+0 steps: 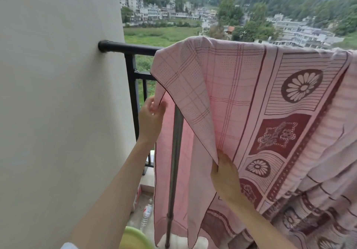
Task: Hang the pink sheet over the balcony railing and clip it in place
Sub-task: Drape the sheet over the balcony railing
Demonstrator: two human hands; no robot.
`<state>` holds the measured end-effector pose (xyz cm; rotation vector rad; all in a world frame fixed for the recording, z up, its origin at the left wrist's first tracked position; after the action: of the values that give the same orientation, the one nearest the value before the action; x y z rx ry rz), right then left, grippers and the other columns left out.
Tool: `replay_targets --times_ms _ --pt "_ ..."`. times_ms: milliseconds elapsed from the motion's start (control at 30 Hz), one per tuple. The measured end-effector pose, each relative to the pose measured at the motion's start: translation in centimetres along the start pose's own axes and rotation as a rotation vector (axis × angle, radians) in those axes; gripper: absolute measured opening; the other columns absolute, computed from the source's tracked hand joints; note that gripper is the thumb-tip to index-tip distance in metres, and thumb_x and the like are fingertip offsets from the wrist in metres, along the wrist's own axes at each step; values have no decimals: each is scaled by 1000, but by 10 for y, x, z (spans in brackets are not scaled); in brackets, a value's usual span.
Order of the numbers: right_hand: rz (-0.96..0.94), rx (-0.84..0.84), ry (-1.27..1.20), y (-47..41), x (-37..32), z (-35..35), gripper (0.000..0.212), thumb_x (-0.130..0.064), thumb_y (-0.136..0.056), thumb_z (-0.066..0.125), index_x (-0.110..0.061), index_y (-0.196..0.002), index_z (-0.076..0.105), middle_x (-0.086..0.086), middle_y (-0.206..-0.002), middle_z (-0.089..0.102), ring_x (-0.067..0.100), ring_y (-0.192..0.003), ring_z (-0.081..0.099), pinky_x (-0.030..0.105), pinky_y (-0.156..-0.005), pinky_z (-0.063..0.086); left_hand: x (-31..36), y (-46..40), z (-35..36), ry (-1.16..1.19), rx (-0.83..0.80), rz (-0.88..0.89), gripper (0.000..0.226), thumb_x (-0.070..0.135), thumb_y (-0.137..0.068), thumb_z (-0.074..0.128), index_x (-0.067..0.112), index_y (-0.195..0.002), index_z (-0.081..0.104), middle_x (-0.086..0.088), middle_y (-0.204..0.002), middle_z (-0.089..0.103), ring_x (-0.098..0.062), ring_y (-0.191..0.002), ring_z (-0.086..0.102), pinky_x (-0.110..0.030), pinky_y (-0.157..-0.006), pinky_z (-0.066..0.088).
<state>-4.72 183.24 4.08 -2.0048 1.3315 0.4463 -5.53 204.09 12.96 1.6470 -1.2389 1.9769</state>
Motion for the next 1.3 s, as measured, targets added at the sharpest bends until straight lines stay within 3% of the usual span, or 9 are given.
replay_targets --times_ms 67,233,333,500,667,767,933,1133,1300 --pt "-43 21 -7 2 -1 0 26 1 -91 46 0 -115 56 15 -89 60 31 -80 58 32 -67 44 1 -5 -4 -26 137 51 14 15 -94 52 2 -97 57 7 -68 51 7 -51 46 -9 -51 35" --pt "-201 101 -108 -8 -28 -4 36 -5 -86 59 -3 -122 52 12 -94 65 24 -79 60 32 -66 49 38 -29 -16 -18 191 208 11 19 -89 55 17 -100 55 14 -74 55 9 -60 53 -4 -55 38" --pt "-318 167 -139 -22 -48 -10 37 -5 -81 66 0 -116 55 12 -94 65 23 -78 61 34 -62 52 49 -43 -28 148 74 130 18 31 -91 53 20 -78 59 -2 -71 50 -7 -63 44 -18 -58 36" --pt "-486 263 -22 -23 -57 -9 25 -17 -82 48 -1 -96 61 9 -73 62 21 -61 57 24 -46 44 29 -33 -37 309 -164 -77 30 46 -82 61 17 -86 65 -10 -94 60 -25 -89 56 -39 -84 44" --pt "-358 171 31 -8 -37 19 10 -7 -83 66 -2 -91 65 7 -67 61 21 -56 55 26 -43 44 -1 9 -34 193 -351 -118 72 72 -55 69 27 -111 58 7 -108 70 -11 -105 64 -24 -87 50" --pt "-326 127 76 8 -26 40 13 -10 -85 61 -2 -75 63 8 -58 59 22 -47 55 25 -39 41 -32 45 -31 112 -464 -165 62 58 -66 69 25 -118 57 6 -112 68 -8 -106 63 -14 -83 48" --pt "-295 81 180 26 -20 66 13 -6 -75 75 -4 -66 65 7 -48 58 22 -36 54 22 -34 42 -71 71 -26 -65 -441 -227 42 16 -86 63 9 -126 54 -7 -120 63 -21 -113 59 -36 -99 47" --pt "-291 -5 234 35 -19 95 14 -7 -65 83 -4 -72 70 7 -38 54 24 -29 50 21 -27 37 -73 77 -27 13 -440 -199 36 44 -82 64 43 -115 51 13 -116 62 1 -109 58 -14 -88 48" --pt "-175 -229 425 50 0 117 37 -12 -28 93 -16 -52 64 0 -31 48 15 -22 45 17 -24 28 -78 91 -34 74 -382 -194 51 54 -69 67 39 -113 48 26 -101 61 2 -98 59 -17 -83 49"
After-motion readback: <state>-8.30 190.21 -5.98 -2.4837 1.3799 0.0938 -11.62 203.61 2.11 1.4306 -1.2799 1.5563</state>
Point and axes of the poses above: each hand's wrist, its own y-axis away from the middle knuckle, its own z-axis out of the palm, x = y × z, the point moved 2 cm from there along -y, towards the middle knuckle
